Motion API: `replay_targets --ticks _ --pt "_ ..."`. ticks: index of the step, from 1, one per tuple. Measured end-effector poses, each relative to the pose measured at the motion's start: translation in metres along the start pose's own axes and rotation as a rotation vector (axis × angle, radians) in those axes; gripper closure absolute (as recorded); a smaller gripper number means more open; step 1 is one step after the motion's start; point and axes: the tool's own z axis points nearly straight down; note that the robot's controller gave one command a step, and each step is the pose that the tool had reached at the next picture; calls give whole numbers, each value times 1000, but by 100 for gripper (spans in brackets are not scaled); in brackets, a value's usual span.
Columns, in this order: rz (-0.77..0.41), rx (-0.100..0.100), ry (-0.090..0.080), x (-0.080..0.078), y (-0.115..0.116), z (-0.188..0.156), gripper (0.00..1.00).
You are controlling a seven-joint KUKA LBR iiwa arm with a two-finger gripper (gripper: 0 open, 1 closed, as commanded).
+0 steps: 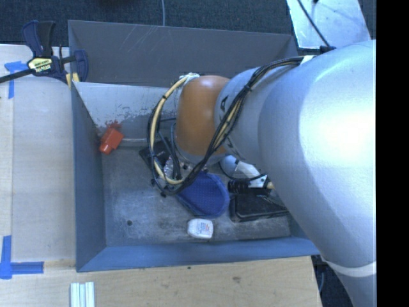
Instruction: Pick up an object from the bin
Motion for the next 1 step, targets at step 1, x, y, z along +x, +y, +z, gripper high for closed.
replay_targets --ticks 1 --pt "-16 4 8 31 -23 -95 100"
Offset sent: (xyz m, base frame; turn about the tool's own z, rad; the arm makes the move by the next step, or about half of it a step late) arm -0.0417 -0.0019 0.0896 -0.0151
